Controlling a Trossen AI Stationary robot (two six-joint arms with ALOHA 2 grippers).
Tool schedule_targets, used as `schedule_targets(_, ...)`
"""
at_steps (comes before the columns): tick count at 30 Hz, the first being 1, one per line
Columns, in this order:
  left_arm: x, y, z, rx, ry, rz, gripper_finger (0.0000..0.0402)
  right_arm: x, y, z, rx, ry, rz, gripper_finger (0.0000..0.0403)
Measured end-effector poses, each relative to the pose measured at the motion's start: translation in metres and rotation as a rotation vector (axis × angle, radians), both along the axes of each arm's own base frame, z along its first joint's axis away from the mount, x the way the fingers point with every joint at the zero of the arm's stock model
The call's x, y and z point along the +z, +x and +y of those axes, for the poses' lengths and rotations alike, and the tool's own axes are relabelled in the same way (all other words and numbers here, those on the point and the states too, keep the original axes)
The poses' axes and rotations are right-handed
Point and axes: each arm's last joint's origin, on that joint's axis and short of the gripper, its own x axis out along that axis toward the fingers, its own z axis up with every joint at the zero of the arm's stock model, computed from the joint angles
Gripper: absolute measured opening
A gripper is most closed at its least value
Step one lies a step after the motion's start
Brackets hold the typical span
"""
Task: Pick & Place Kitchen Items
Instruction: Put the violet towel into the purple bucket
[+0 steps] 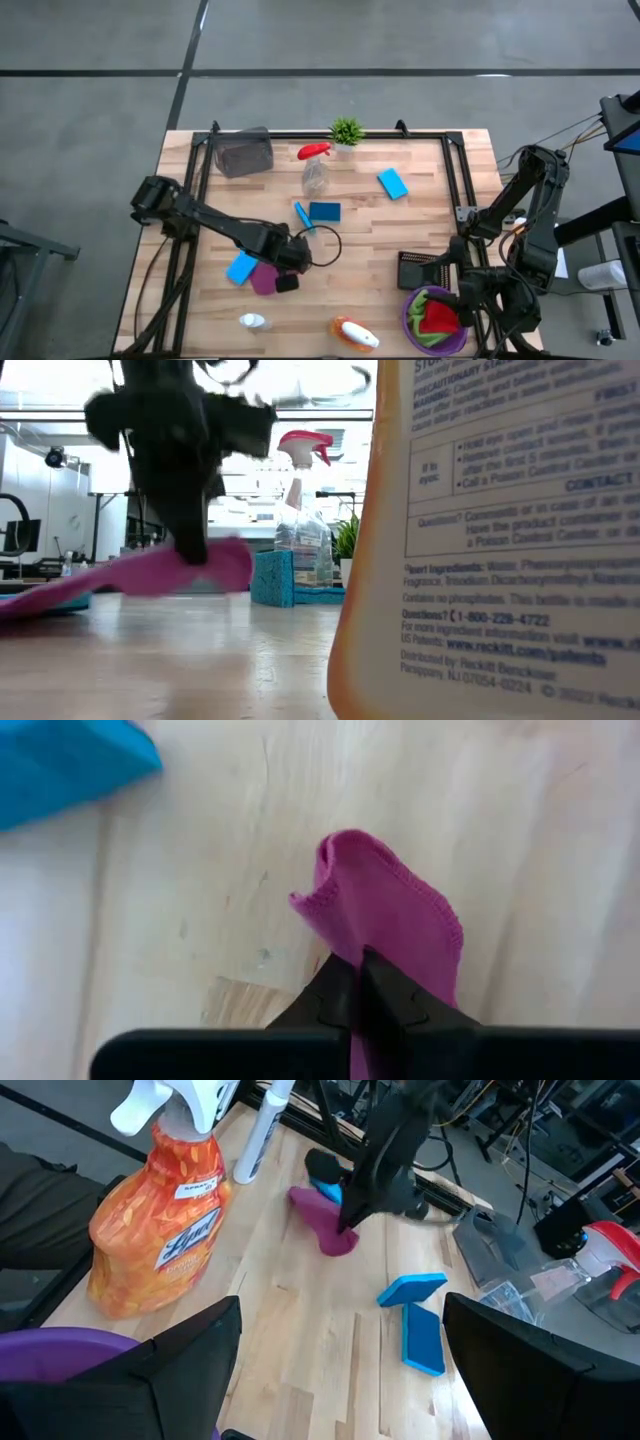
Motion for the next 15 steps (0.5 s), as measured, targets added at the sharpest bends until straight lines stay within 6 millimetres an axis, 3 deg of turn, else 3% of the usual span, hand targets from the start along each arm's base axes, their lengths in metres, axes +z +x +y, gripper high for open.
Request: schedule_targets(15, 0.107, -0.047, 0.003, 0.032, 0.157, -0.443, 0.0001, -0.004, 0.000, -0.001, -0.003, -0.012, 0.002, 0.0343)
